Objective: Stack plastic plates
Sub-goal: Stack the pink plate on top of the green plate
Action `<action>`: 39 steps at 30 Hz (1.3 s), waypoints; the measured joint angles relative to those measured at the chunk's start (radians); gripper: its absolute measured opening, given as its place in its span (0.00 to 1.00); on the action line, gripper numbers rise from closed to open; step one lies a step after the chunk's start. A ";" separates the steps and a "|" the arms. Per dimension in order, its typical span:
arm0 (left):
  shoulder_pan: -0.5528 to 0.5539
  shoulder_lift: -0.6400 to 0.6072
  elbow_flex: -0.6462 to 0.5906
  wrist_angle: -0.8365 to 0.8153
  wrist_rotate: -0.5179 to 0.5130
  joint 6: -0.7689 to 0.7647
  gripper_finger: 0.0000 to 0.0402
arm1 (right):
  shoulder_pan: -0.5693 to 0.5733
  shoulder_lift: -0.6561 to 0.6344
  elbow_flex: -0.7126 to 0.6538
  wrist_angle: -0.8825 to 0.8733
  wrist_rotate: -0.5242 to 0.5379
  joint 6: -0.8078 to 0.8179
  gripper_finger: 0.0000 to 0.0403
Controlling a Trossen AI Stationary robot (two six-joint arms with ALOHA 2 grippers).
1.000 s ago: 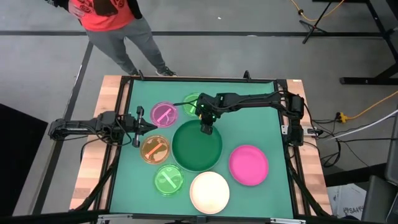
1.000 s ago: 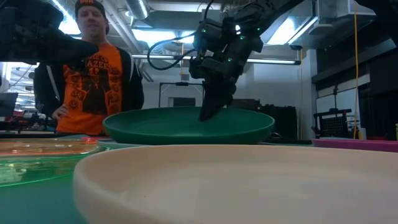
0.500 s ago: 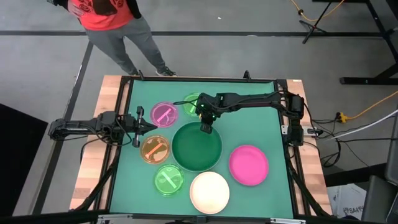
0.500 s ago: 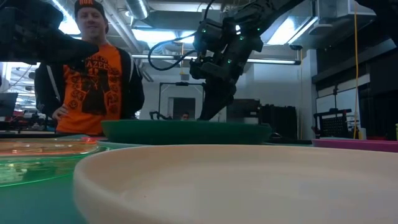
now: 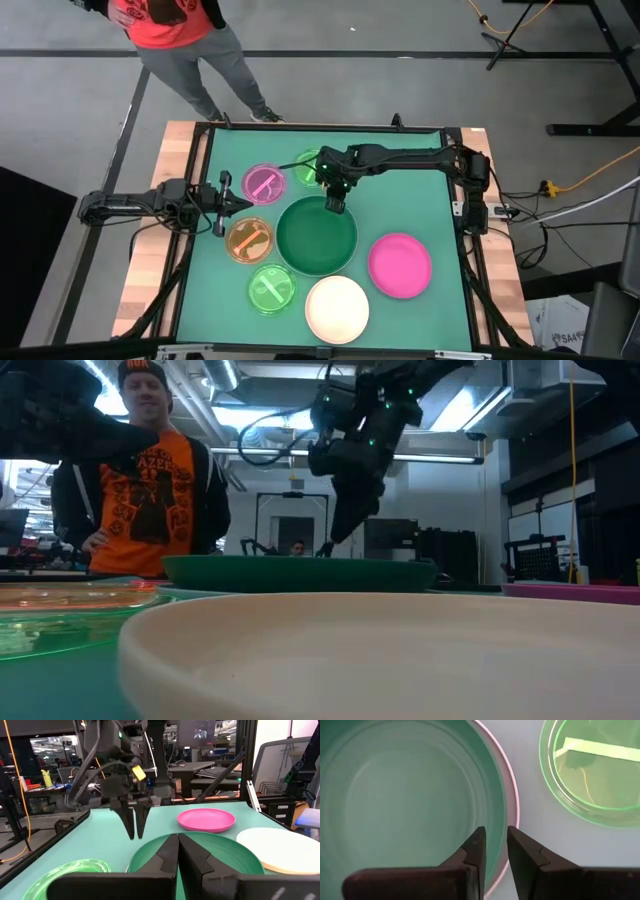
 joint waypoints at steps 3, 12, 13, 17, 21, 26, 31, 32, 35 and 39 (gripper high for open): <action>0.000 0.000 0.000 0.000 0.000 0.000 0.01 | 0.003 -0.008 0.047 -0.064 0.000 -0.013 0.17; 0.000 0.000 0.000 -0.008 0.000 0.000 0.01 | 0.054 -0.139 0.069 -0.154 0.024 -0.025 0.17; 0.000 0.000 0.000 -0.008 0.000 0.000 0.01 | 0.067 -0.160 0.069 -0.163 0.041 -0.024 0.17; 0.000 0.000 0.000 -0.008 0.000 0.001 0.01 | 0.126 -0.244 0.069 -0.228 0.121 -0.024 0.17; 0.000 0.000 0.000 -0.008 0.000 0.001 0.01 | 0.189 -0.324 0.069 -0.319 0.173 -0.022 0.17; 0.000 0.000 0.000 -0.008 0.000 0.001 0.01 | 0.266 -0.416 0.044 -0.387 0.236 0.049 0.17; 0.000 0.000 0.000 -0.008 0.000 0.002 0.01 | 0.329 -0.516 -0.065 -0.391 0.269 0.137 0.17; 0.000 0.000 0.000 -0.008 0.000 0.002 0.01 | 0.338 -0.536 -0.091 -0.390 0.274 0.159 0.17; 0.000 0.000 0.000 -0.008 0.000 0.002 0.01 | 0.359 -0.600 -0.183 -0.389 0.294 0.216 0.17; 0.000 0.000 0.000 -0.008 0.000 0.002 0.01 | 0.367 -0.691 -0.314 -0.387 0.307 0.283 0.17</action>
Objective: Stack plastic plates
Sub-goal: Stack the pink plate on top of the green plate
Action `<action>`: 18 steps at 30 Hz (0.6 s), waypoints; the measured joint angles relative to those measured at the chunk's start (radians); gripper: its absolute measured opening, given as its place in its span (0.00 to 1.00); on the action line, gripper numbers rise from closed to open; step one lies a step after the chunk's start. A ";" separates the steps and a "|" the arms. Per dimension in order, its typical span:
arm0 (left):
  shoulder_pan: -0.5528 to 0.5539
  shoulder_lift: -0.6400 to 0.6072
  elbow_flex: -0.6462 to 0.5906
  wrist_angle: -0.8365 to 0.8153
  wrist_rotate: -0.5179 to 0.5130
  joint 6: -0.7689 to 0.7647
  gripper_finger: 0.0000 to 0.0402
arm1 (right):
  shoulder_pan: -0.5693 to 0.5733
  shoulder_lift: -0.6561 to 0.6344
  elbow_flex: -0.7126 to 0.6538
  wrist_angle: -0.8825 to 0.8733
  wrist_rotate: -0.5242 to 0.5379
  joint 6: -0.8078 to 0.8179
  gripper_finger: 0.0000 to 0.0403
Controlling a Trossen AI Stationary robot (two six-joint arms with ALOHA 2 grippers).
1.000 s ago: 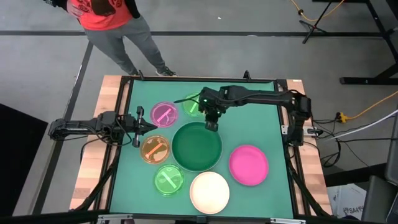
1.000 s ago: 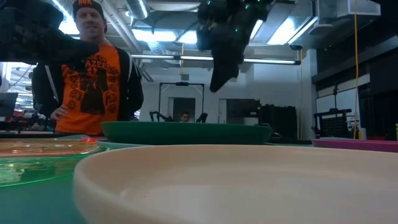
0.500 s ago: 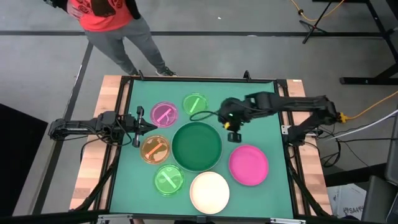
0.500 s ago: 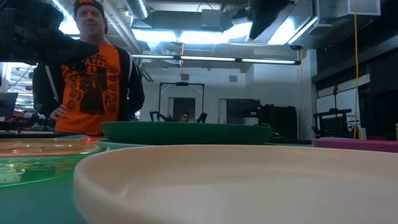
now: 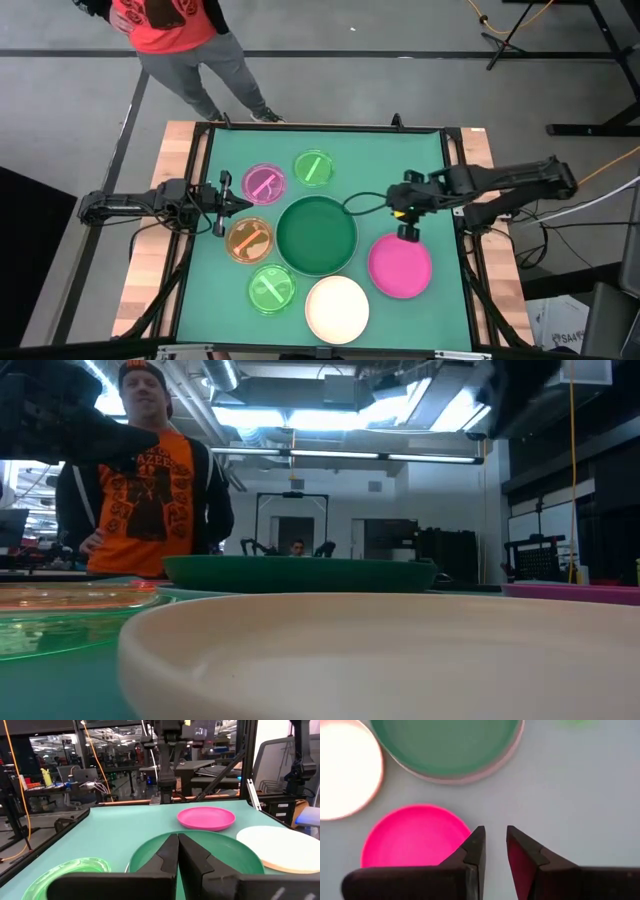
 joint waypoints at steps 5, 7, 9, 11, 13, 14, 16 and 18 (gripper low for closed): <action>0.000 0.000 0.000 0.000 0.000 0.000 0.01 | -0.001 -0.111 -0.158 0.007 0.001 0.058 0.17; 0.000 0.000 0.000 0.000 0.000 0.000 0.01 | -0.001 -0.146 -0.214 0.015 -0.003 0.067 0.17; 0.000 0.000 0.000 0.000 0.000 0.000 0.01 | -0.001 -0.180 -0.269 0.032 -0.016 0.078 0.17; 0.000 0.000 0.000 0.000 0.000 0.000 0.01 | -0.001 -0.204 -0.321 0.056 -0.032 0.093 0.17; 0.000 0.000 0.000 0.000 0.000 0.000 0.01 | -0.001 -0.223 -0.369 0.073 -0.046 0.100 0.17; 0.000 0.000 0.000 0.000 0.000 0.000 0.01 | -0.001 -0.229 -0.393 0.078 -0.053 0.100 0.17; 0.000 0.000 0.000 0.000 0.000 0.000 0.01 | -0.001 -0.230 -0.436 0.113 -0.078 0.101 0.17; 0.000 0.000 0.000 0.000 0.000 0.000 0.01 | -0.001 -0.227 -0.474 0.120 -0.091 0.100 0.17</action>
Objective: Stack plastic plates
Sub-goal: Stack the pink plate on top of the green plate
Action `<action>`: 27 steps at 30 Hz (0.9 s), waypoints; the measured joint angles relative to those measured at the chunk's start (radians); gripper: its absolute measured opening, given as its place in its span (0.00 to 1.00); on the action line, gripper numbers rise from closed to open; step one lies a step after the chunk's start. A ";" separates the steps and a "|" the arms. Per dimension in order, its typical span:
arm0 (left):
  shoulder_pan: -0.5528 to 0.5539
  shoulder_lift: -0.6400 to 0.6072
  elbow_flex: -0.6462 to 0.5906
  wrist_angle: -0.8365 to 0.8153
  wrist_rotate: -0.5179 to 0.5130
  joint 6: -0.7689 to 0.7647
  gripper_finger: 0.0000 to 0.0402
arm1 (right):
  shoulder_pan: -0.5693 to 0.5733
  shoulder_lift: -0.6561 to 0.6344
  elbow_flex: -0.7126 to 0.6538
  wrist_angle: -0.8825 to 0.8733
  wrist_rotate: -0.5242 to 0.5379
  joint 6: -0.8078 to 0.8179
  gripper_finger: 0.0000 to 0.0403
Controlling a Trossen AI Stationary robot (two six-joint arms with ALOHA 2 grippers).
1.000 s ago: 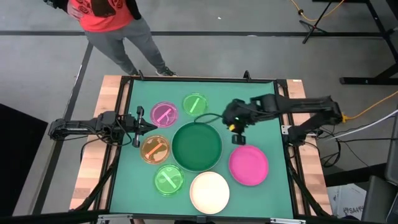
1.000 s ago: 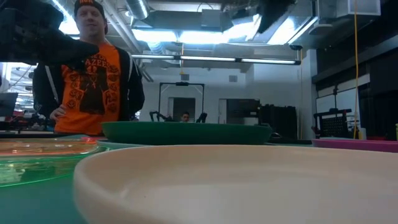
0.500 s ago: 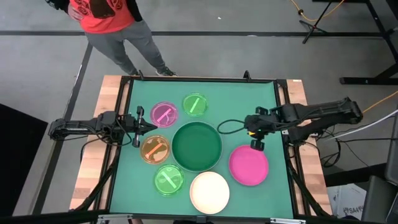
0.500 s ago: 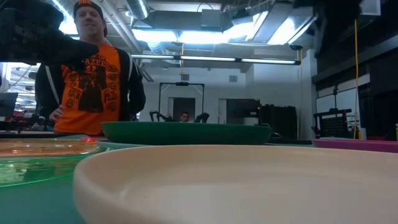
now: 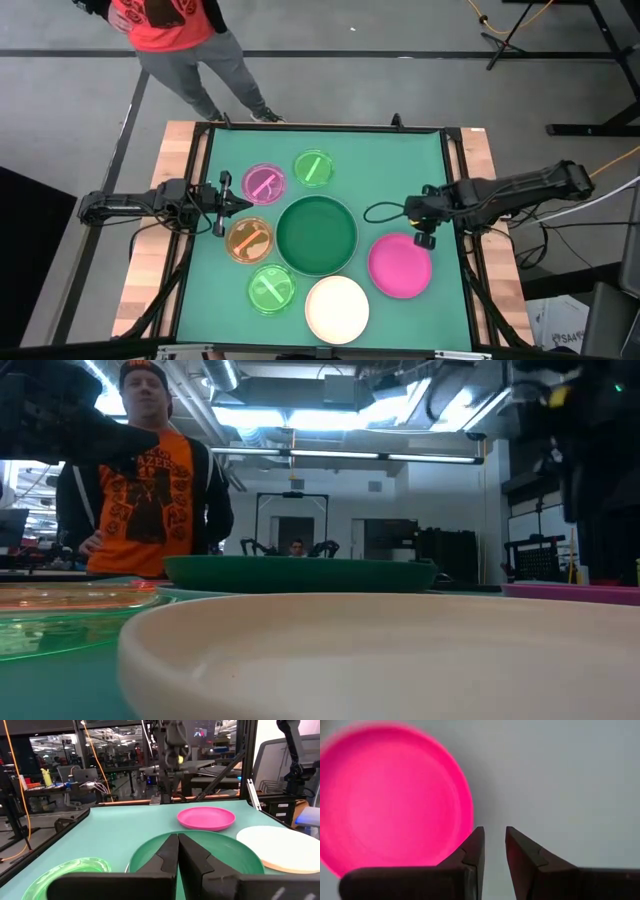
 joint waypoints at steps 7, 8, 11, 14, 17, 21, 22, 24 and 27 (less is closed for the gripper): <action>0.000 0.000 0.000 0.000 0.000 0.000 0.01 | 0.000 0.001 -0.122 0.125 -0.062 0.000 0.17; 0.000 0.000 0.000 0.000 0.000 0.000 0.01 | 0.000 0.001 -0.135 0.138 -0.070 0.000 0.17; 0.000 0.000 0.000 0.000 0.000 0.000 0.01 | 0.000 0.000 -0.172 0.171 -0.079 0.005 0.17; 0.000 0.000 0.000 0.000 0.000 0.000 0.01 | 0.000 0.000 -0.205 0.186 -0.079 0.023 0.17; 0.000 0.000 0.000 0.000 0.000 0.000 0.01 | 0.000 0.000 -0.234 0.210 -0.107 0.039 0.17; 0.000 0.000 0.000 0.000 0.000 0.000 0.01 | 0.000 0.000 -0.274 0.257 -0.143 0.048 0.17; 0.000 0.000 0.000 0.000 0.000 0.000 0.01 | 0.000 0.000 -0.282 0.269 -0.148 0.050 0.17; 0.000 0.000 0.000 0.000 0.000 0.000 0.01 | 0.000 0.000 -0.294 0.281 -0.156 0.052 0.17; 0.000 0.000 0.000 0.000 0.000 -0.001 0.01 | 0.000 0.000 -0.298 0.282 -0.164 0.059 0.17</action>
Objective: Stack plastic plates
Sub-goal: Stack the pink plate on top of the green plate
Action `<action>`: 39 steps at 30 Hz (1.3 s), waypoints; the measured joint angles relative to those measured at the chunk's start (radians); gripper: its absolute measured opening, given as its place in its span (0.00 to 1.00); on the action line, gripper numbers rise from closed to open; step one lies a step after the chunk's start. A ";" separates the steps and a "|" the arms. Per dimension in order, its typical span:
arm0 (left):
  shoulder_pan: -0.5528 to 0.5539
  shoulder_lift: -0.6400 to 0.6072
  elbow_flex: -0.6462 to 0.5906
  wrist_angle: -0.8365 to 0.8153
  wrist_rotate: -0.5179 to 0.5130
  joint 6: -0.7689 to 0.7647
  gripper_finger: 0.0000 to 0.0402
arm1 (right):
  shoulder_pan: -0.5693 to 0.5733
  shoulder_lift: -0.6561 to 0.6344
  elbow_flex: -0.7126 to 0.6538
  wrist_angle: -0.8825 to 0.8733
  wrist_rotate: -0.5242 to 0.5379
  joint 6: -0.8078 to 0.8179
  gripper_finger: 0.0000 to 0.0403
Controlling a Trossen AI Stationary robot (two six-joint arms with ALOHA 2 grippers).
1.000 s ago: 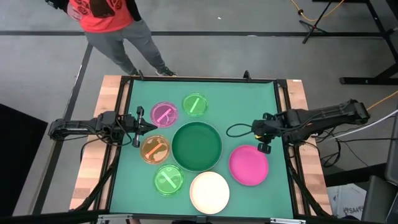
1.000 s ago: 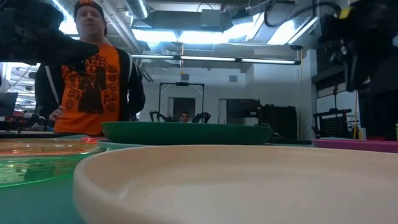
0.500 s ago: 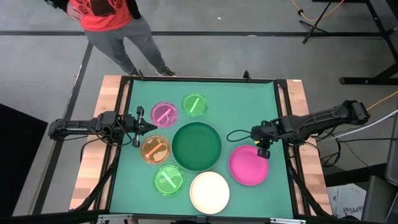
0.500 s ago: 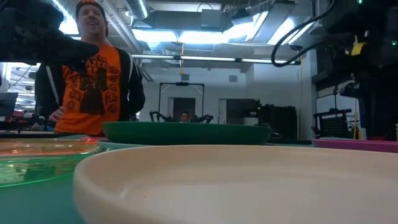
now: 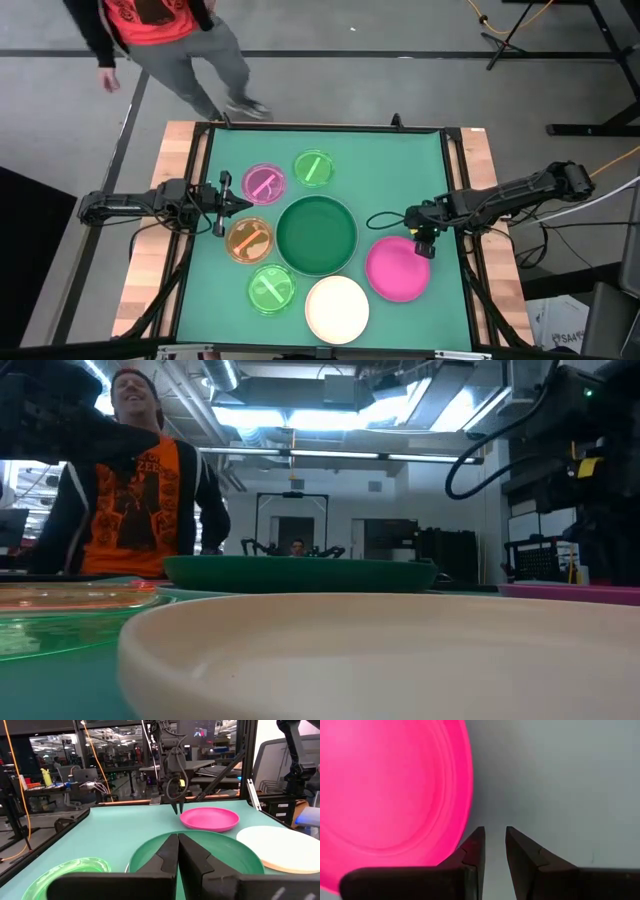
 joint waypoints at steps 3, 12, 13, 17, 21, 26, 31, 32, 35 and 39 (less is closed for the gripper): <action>0.000 0.000 0.000 0.000 0.000 0.000 0.01 | 0.000 0.000 0.000 -0.001 0.000 0.013 0.17; 0.000 0.000 0.000 0.000 0.000 0.000 0.01 | 0.000 0.000 0.050 -0.060 0.000 0.018 0.17; 0.000 0.000 0.000 0.000 0.000 0.000 0.01 | 0.000 0.000 0.066 -0.082 0.004 0.018 0.17; 0.000 0.000 0.000 0.000 0.000 0.000 0.01 | 0.000 0.000 0.116 -0.118 0.009 0.018 0.17; 0.000 0.000 0.000 0.000 0.000 0.000 0.01 | 0.000 0.000 0.116 -0.073 0.008 0.018 0.17; 0.000 0.000 0.000 0.000 0.000 0.000 0.01 | 0.000 0.009 0.084 -0.055 0.008 0.015 0.17; 0.000 0.000 0.000 0.000 0.000 0.000 0.01 | 0.000 0.009 0.052 0.001 -0.026 0.019 0.17; 0.000 0.000 0.000 0.000 0.000 0.000 0.01 | 0.000 0.009 0.052 0.004 -0.026 0.018 0.17; 0.000 0.000 0.000 0.000 0.000 -0.001 0.01 | 0.000 0.009 0.051 0.008 -0.026 0.019 0.17; 0.000 0.000 0.000 0.000 0.000 -0.001 0.01 | 0.000 0.009 0.051 0.015 -0.026 0.029 0.17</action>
